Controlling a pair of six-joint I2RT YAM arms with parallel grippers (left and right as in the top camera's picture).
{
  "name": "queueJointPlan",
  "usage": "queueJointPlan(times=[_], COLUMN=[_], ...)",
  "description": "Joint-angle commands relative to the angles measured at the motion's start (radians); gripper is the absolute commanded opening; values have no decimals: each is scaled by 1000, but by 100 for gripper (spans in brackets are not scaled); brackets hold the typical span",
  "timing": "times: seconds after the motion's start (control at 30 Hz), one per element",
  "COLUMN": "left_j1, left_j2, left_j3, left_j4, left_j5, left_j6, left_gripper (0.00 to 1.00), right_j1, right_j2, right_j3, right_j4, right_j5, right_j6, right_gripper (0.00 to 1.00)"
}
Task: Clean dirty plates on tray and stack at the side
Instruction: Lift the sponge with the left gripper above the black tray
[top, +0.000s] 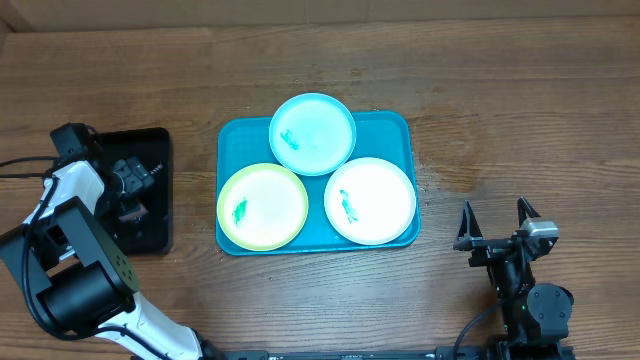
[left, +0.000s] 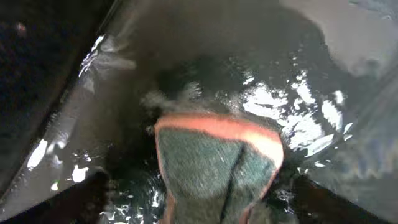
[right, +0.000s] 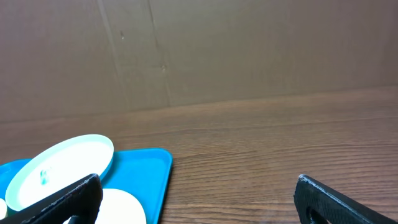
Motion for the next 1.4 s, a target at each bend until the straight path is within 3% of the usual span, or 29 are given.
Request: queueJointPlan(times=[0.0, 0.23, 0.47, 0.67, 0.83, 1.07, 1.27, 1.37], left_j1=[-7, -7, -7, -7, -7, -8, -8, 0], left_j2=[50, 27, -7, -73, -166, -233, -150, -74], left_j3=[-37, 6, 213, 454, 581, 552, 261, 190], left_j4=[-41, -102, -328, -549, -617, -600, -373, -345], left_j5=[0, -4, 2, 23, 127, 105, 78, 82], left_j6=[15, 15, 11, -69, -68, -68, -68, -68], left_gripper=[75, 4, 4, 4, 4, 4, 4, 4], right_j1=[5, 5, 5, 5, 5, 5, 5, 5], right_j2=[-8, -8, -8, -8, -8, -8, -8, -8], right_j3=[-11, -11, -11, -11, -11, -11, -11, -11], right_j4=[6, 6, 6, 6, 6, 6, 6, 6], right_j5=[10, 10, 10, 10, 10, 10, 10, 10], right_j6=[5, 5, 5, 5, 5, 5, 5, 5], right_gripper=[100, 100, 100, 100, 100, 100, 100, 100])
